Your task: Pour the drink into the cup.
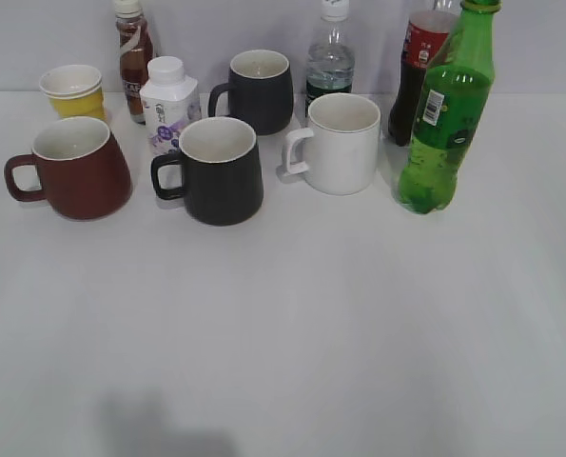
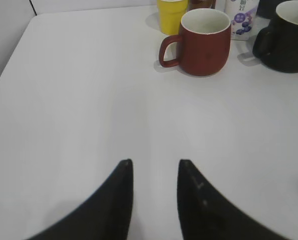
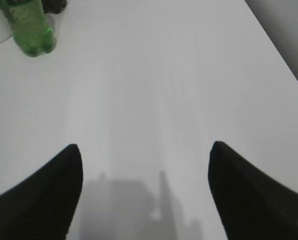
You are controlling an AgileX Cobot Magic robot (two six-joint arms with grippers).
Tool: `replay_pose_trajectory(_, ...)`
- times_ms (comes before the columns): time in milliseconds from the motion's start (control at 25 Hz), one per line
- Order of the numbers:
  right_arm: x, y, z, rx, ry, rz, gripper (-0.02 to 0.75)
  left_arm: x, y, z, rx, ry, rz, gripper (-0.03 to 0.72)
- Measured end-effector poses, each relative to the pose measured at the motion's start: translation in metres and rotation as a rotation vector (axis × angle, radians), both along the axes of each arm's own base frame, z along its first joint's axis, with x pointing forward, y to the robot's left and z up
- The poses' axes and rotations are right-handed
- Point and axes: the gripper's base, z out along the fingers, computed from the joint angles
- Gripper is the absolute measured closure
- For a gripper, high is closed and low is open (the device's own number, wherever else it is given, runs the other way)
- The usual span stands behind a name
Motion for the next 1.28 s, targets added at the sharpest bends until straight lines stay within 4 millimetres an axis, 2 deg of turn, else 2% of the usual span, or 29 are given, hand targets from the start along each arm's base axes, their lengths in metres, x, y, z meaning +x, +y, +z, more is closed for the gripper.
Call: replay_pose_trajectory(1280,0.0000,0.0000,0.0000,0.000,0.000,0.000,0.152,0.0000,-0.0010,0.0000,-0.010,0.000,-0.007,0.449)
